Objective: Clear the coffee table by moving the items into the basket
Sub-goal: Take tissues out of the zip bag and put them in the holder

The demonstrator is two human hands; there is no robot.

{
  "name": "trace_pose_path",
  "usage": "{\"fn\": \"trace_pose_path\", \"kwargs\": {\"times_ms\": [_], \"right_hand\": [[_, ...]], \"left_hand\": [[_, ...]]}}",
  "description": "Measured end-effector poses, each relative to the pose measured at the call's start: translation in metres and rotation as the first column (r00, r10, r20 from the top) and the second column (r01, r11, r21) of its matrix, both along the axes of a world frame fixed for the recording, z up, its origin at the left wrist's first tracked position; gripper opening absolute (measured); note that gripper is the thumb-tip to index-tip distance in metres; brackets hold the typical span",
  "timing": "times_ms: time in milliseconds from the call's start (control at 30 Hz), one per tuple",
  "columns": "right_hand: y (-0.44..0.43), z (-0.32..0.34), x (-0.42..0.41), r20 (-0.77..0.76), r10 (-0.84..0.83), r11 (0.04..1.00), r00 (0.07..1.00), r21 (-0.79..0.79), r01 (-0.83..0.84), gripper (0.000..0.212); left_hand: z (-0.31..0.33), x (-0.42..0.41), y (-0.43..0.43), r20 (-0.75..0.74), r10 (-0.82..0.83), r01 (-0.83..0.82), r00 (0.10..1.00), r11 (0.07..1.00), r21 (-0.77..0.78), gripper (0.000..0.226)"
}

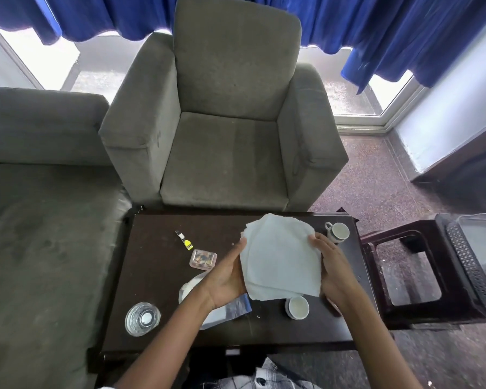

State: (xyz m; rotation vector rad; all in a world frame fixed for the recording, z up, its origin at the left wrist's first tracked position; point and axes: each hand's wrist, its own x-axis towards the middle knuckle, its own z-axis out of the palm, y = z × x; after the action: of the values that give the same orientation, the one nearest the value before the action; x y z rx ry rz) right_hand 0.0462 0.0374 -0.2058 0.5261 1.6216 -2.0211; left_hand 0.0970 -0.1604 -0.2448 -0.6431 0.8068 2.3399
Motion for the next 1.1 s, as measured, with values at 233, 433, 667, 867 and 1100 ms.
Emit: {"fn": "trace_pose_path", "kwargs": {"times_ms": [233,433,667,867,1100], "right_hand": [[-0.007,-0.017,0.004,-0.166,0.093,0.906,0.982,0.423,-0.014,0.029],[-0.047,-0.01,0.049,-0.534,0.745,0.482,0.398,0.845,0.232,0.039],[-0.055,-0.033,0.066,-0.463,0.831,0.436,0.308,0.886,0.154,0.03],[-0.058,-0.016,0.068,-0.522,0.617,0.716,0.59,0.683,-0.145,0.031],[-0.057,-0.007,0.068,-0.575,0.619,0.75,0.535,0.635,-0.185,0.027]], "left_hand": [[-0.002,0.003,0.005,0.069,0.022,-0.028,0.997,0.996,0.087,0.043],[-0.001,0.003,0.003,0.097,0.009,-0.02,0.995,0.994,0.11,0.049],[0.004,0.003,-0.005,0.083,-0.02,0.008,0.996,0.99,0.143,0.047],[0.0,0.005,-0.008,0.085,-0.059,0.047,0.995,0.99,0.133,0.047],[0.005,0.005,-0.013,0.084,-0.089,0.08,0.992,0.992,0.102,0.046]]}}
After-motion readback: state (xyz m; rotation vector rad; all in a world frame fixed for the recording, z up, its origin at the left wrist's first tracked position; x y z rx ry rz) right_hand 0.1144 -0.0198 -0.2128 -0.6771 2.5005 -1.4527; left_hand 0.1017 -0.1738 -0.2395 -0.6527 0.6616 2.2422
